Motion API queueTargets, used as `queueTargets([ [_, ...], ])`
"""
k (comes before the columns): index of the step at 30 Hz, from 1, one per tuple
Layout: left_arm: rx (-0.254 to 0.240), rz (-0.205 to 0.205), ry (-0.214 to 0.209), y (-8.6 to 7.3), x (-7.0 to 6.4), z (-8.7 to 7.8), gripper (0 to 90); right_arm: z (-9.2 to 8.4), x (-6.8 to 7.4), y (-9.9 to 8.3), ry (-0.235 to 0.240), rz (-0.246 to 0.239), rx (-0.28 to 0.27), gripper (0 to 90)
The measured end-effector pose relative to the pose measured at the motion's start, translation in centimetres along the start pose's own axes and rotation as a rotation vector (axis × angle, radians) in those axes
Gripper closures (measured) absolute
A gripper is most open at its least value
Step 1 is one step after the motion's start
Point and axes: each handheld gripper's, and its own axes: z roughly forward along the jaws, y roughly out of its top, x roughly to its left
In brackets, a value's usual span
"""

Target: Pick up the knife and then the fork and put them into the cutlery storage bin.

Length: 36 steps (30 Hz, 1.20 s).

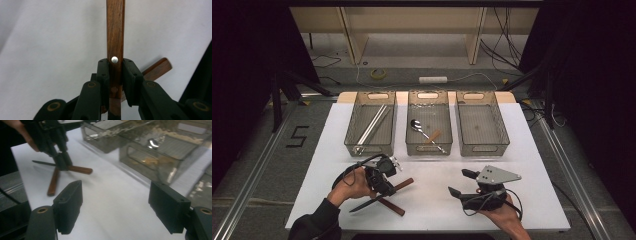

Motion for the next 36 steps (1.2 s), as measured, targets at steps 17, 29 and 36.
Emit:
queueTargets([
  [17,0.016,0.063,-0.095,1.9,-3.1,0.5,76.3,4.0,4.7,0.4,0.088,-0.224,0.108,28.3],
  [29,0.025,0.073,-0.132,2.7,-3.8,0.7,76.3,5.3,5.8,0.0,0.104,-0.335,0.167,28.8],
  [36,0.03,0.083,-0.147,2.9,-4.0,0.7,76.3,5.7,6.2,-0.2,0.085,-0.401,0.184,31.1],
])
